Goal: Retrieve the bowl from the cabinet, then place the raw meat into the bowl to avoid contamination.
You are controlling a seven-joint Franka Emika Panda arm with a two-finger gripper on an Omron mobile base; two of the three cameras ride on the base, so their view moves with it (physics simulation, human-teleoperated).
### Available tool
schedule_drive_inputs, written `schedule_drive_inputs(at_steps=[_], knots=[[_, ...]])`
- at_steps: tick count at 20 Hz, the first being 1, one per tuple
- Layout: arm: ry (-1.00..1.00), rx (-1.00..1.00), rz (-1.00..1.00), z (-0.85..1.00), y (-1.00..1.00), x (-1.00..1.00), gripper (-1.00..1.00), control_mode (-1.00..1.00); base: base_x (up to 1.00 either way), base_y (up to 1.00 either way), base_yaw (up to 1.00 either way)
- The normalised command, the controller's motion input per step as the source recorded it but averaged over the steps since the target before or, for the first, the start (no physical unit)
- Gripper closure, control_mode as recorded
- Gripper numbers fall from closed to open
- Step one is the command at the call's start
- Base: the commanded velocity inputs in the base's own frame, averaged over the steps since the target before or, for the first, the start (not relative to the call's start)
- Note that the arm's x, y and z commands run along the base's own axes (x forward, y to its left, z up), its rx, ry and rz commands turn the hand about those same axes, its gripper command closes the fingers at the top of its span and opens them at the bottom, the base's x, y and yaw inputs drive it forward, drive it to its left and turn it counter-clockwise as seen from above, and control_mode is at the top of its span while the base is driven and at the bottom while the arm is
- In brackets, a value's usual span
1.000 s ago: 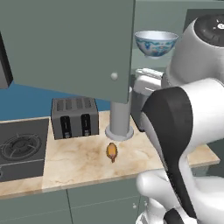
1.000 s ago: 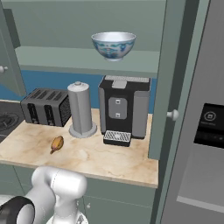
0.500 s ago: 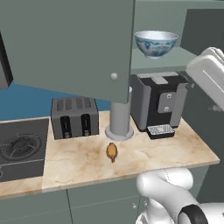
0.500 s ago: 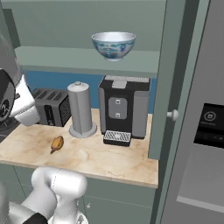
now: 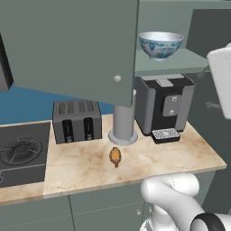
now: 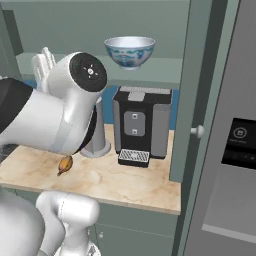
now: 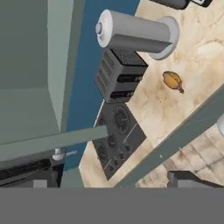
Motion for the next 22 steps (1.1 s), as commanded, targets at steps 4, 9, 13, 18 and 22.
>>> schedule_drive_inputs(at_steps=[4,9,13,18,22], knots=[[0.07,0.18,0.13,0.0,0.0,0.59,-1.0,-1.0,0.0,0.0,0.0],[0.18,0.03,0.12,0.0,0.04,0.68,-1.0,-1.0,0.0,0.0,0.0],[0.12,0.0,0.07,0.0,0.08,0.58,-1.0,-1.0,0.0,0.0,0.0],[0.08,0.0,0.08,0.0,0.25,0.44,-1.0,-1.0,0.0,0.0,0.0],[0.1,0.0,0.1,-0.06,0.35,0.37,-1.0,-1.0,0.0,0.0,0.0]])
